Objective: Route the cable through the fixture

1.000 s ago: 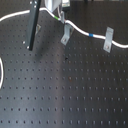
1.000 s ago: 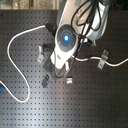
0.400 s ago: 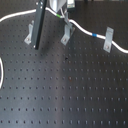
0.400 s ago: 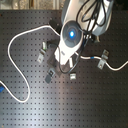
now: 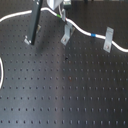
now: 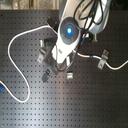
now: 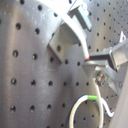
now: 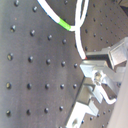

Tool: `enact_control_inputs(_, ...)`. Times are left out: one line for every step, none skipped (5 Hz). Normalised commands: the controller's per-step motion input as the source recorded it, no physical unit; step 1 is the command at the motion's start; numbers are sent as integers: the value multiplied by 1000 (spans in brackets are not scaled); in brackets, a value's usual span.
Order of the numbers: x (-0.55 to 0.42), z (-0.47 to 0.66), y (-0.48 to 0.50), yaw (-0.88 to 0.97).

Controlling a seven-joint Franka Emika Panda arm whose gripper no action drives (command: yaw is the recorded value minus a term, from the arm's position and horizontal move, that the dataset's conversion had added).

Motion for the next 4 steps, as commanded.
enact_control_inputs(-1, -178, -1, 186)
enact_control_inputs(97, 71, 58, 263)
enact_control_inputs(260, 1, 199, 317)
enact_control_inputs(290, 52, 119, 149)
